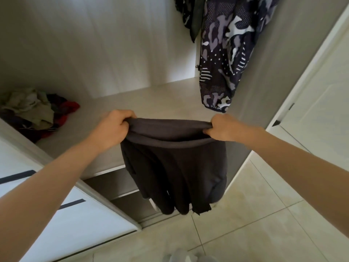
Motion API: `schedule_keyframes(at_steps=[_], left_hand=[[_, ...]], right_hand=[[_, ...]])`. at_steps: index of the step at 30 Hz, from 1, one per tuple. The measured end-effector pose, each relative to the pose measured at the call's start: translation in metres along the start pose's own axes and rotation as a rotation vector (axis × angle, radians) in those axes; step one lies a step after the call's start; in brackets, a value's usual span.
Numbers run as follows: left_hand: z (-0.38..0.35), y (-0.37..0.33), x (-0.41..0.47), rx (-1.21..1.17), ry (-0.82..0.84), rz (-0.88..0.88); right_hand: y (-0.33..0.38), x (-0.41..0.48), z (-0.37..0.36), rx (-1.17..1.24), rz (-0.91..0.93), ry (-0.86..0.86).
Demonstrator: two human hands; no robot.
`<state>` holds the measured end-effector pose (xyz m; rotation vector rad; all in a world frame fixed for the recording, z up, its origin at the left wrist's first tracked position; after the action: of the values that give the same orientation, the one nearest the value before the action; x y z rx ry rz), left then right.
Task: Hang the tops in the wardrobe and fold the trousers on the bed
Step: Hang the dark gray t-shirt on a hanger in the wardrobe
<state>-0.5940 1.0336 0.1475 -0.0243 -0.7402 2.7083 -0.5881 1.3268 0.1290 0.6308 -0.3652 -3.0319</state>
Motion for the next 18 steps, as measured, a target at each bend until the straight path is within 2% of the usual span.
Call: schedule_keyframes(at_steps=[4, 7, 9, 13, 15, 18], left_hand=[[-0.001, -0.01, 0.009, -0.136, 0.097, 0.037], [0.0, -0.011, 0.016, -0.306, 0.124, 0.117], [0.001, -0.007, 0.021, -0.288, 0.099, 0.153], [0.008, -0.001, 0.026, 0.05, -0.076, 0.086], [0.01, -0.004, 0.024, 0.172, -0.125, 0.078], [0.018, -0.008, 0.025, 0.223, -0.109, 0.162]], right_hand=[[-0.001, 0.002, 0.006, 0.646, -0.019, -0.116], [0.0, -0.005, 0.014, 0.904, -0.046, -0.03], [-0.003, -0.01, 0.024, 0.787, -0.005, -0.031], [-0.007, -0.026, 0.039, 0.243, 0.051, -0.438], [-0.005, -0.031, 0.041, 0.1, 0.006, -0.568], [-0.004, -0.035, 0.046, 0.033, -0.056, -0.615]])
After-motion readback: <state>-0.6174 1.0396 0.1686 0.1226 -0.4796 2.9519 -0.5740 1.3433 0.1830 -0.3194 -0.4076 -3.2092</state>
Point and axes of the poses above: each hand's wrist, its own x-axis towards the middle knuckle, its own z-axis out of the back of the hand, y = z × x, the point moved 2 cm from there along x, towards the middle knuckle, and after that the axes turned 6 degrees about y, right-handed, at the moved point
